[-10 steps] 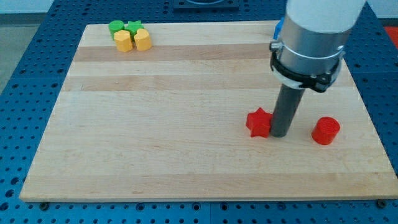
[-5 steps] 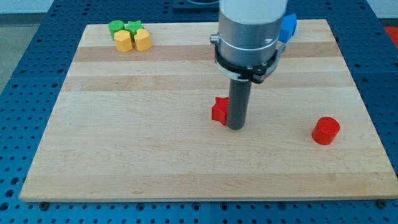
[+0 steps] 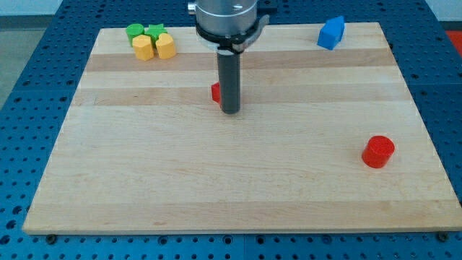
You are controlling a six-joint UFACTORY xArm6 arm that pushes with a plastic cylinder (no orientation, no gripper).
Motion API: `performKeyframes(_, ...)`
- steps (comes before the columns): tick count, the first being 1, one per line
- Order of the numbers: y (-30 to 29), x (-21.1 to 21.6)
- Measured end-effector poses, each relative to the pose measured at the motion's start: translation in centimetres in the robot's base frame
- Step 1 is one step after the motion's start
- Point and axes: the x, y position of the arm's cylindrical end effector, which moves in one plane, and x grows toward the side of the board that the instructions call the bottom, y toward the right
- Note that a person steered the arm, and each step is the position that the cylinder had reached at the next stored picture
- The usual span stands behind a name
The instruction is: Put the red star to the top right of the heart
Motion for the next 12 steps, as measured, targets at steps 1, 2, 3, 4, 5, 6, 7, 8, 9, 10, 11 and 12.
performKeyframes(1, -1.6, -2.0)
performKeyframes(2, -2.1, -3.6)
performKeyframes(3, -2.1, -4.7)
performKeyframes(4, -2.1, -6.4)
performKeyframes(5, -2.1, -8.4)
performKeyframes(6, -1.2, -9.2)
performKeyframes(7, 0.1, -10.5)
performKeyframes(8, 0.6, -12.0)
performKeyframes(9, 0.3, -12.6)
performKeyframes(10, -0.3, -13.3)
performKeyframes(11, -0.7, -14.9)
performKeyframes(12, -0.7, -16.3)
